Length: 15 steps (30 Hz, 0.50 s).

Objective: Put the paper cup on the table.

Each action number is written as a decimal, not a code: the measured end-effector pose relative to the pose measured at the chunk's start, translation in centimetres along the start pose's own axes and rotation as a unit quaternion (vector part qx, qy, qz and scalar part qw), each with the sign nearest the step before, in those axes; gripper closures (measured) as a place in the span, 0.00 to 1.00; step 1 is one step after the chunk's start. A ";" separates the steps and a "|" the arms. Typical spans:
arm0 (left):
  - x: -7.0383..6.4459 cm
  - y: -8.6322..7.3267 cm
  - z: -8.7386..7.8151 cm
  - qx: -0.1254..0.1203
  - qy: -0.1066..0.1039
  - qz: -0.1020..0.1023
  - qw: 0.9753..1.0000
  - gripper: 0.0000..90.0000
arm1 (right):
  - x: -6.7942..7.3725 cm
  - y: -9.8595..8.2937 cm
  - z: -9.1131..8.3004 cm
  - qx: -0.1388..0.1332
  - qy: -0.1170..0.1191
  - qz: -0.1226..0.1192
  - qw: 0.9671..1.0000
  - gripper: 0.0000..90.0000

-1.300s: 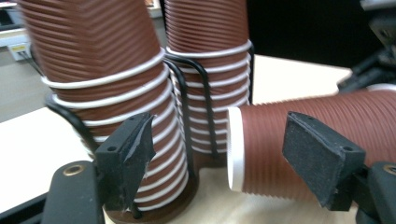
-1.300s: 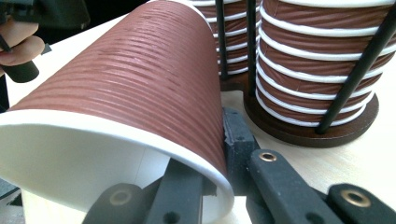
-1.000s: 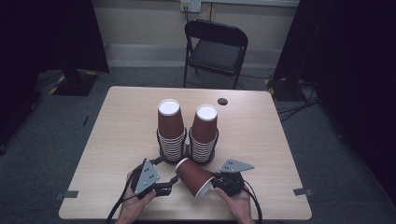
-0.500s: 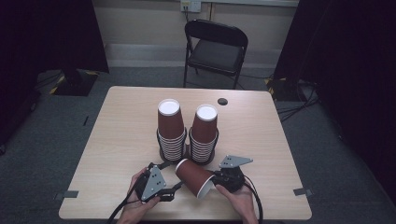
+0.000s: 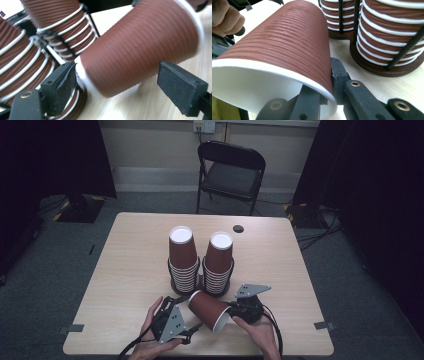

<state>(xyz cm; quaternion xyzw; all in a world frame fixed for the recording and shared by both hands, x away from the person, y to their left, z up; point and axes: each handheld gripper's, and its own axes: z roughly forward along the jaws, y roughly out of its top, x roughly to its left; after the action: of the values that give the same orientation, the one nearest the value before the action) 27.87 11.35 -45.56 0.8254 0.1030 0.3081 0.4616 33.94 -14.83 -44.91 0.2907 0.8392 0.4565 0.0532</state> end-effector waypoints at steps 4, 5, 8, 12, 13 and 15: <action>-0.5 0.0 0.4 0.011 0.010 0.025 1.000 0.17 | -0.1 0.1 -0.2 0.012 -0.001 -0.003 1.000 0.95; -0.6 0.0 0.6 0.010 0.010 0.026 1.000 0.17 | -0.1 0.2 -0.2 0.014 -0.001 -0.002 1.000 0.95; -0.8 0.1 1.2 0.037 0.014 0.057 0.998 0.15 | -0.2 0.3 -0.2 0.024 -0.007 -0.003 1.000 0.95; -0.9 0.2 1.7 0.051 0.023 0.076 0.996 0.09 | -0.2 0.7 0.0 0.030 -0.007 -0.001 1.000 0.95; -0.9 0.3 1.8 0.052 0.024 0.079 0.995 0.09 | -0.3 0.8 0.1 0.034 -0.004 -0.002 0.999 0.95; -1.0 0.3 1.9 0.053 0.025 0.084 0.995 0.08 | -0.3 0.9 0.3 0.041 -0.002 -0.003 0.999 0.95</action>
<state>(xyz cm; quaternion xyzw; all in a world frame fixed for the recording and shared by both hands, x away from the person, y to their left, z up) 28.15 9.39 -46.46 0.8467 0.0606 0.3602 0.3868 34.68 -14.41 -44.39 0.2906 0.8581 0.4210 0.0441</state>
